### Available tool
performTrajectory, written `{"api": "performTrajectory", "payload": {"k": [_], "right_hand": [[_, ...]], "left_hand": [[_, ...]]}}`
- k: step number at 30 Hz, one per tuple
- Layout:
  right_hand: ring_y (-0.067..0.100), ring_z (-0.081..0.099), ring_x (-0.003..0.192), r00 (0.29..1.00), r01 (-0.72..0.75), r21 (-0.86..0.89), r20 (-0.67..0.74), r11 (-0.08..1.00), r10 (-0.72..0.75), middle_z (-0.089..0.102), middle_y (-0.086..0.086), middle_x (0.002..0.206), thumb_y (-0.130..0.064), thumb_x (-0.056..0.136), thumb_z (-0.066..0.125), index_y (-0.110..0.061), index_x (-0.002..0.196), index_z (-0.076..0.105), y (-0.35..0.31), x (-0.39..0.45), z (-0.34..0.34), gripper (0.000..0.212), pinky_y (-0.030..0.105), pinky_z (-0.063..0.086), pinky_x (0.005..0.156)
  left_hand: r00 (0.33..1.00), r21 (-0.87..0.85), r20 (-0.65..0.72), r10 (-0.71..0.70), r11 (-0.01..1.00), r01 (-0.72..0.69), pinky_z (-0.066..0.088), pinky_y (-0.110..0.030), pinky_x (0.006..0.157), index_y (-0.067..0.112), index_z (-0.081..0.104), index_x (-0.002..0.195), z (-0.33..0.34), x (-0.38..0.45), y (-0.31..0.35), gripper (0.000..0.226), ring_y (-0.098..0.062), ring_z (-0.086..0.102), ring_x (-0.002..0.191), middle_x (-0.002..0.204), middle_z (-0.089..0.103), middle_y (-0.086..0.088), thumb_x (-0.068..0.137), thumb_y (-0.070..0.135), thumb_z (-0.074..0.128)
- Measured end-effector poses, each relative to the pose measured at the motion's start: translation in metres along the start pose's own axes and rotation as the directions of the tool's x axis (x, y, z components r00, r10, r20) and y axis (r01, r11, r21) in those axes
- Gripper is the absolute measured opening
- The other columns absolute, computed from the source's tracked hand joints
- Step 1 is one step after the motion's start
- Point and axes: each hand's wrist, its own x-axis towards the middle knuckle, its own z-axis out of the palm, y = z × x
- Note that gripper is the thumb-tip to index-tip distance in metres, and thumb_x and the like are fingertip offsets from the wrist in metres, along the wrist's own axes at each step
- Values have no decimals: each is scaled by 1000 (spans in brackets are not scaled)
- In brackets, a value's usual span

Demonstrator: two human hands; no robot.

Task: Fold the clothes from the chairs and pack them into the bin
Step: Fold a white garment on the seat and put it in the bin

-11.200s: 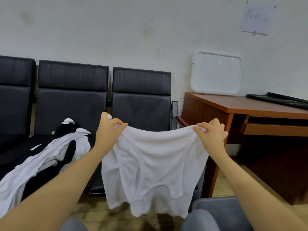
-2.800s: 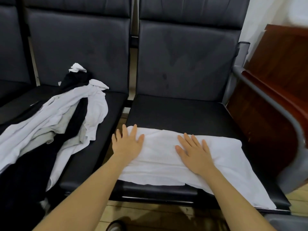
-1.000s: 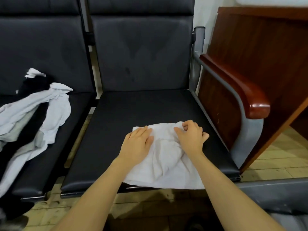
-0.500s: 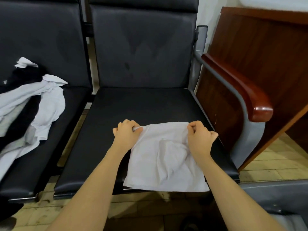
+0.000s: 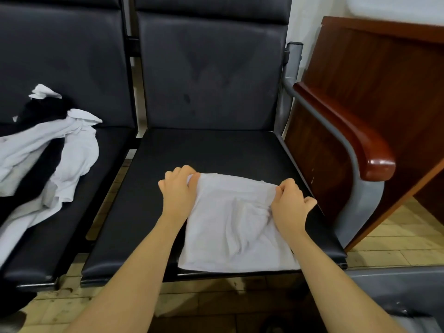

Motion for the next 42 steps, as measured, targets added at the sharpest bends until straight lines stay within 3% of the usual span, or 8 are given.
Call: {"api": "performTrajectory", "payload": {"k": [7, 13, 16, 24, 30, 36, 39, 42], "right_hand": [[19, 46, 100, 994, 91, 45, 55, 995, -93, 53, 0, 109, -23, 98, 47, -20, 106, 56, -6, -3, 4, 13, 32, 25, 87], [0, 28, 115, 793, 281, 357, 435, 891, -425, 51, -21, 119, -44, 94, 50, -38, 121, 53, -23, -29, -22, 28, 22, 9, 96], [3, 33, 116, 716, 473, 191, 486, 860, -501, 51, -16, 118, -45, 94, 49, -39, 129, 48, -18, -45, -30, 36, 24, 5, 95], [4, 44, 99, 813, 300, 346, 395, 889, -428, 54, -16, 92, -32, 89, 62, -35, 90, 60, -5, -60, -63, 3, 26, 14, 94], [2, 47, 84, 809, 492, 70, 333, 868, -485, 51, -10, 70, -74, 75, 37, -36, 108, 63, 24, -77, -93, 57, 30, 10, 100], [3, 51, 109, 691, 603, 153, 390, 783, -608, 53, -19, 124, -49, 89, 56, -32, 122, 57, 18, -84, -80, 37, 19, 16, 99], [5, 59, 96, 666, 631, 113, 428, 767, -611, 62, -17, 114, -40, 93, 56, -30, 108, 66, 17, -85, -75, 21, 23, 22, 104], [7, 61, 82, 730, 603, 146, 296, 784, -616, 70, -9, 99, -27, 94, 58, -21, 98, 73, 21, -82, -76, 17, 31, 39, 97]], "left_hand": [[997, 129, 19, 75, 989, -77, 31, -29, 80, 12, 66, 100, -3, 0, -4, 13, -21, 44, 95, 105, 50, -3, 89, 16, 61], [887, 180, 442, 134, 955, -234, 33, -35, 92, 16, 64, 111, -28, -26, 26, 32, -20, 47, 114, 122, 55, 0, 96, 38, 45], [762, 324, 641, 90, 868, -375, 16, -37, 111, 17, 25, 148, -39, -53, 29, 58, -21, 15, 142, 156, 16, -5, 99, 47, 31], [643, 377, 762, 77, 754, -538, -3, -37, 117, 20, -9, 151, -55, -94, 19, 71, -17, -13, 145, 158, -16, -3, 96, 58, 14], [632, 270, 746, 211, 771, -576, -7, -33, 115, 26, -5, 151, -60, -84, 3, 111, -15, -12, 145, 158, -13, 1, 57, 84, -23], [736, 265, 592, 327, 784, -561, 18, -34, 113, 24, 26, 148, -74, -96, 0, 89, -22, 22, 141, 156, 17, -3, 78, 80, 20], [799, 234, 469, 377, 819, -524, 42, -33, 89, 14, 51, 133, -77, -105, -8, 58, -24, 51, 111, 130, 48, -6, 86, 48, 60], [847, 117, 351, 399, 879, -462, 48, -28, 76, 13, 64, 119, -79, -111, -15, 41, -16, 55, 90, 111, 57, -2, 83, 32, 69]]}}
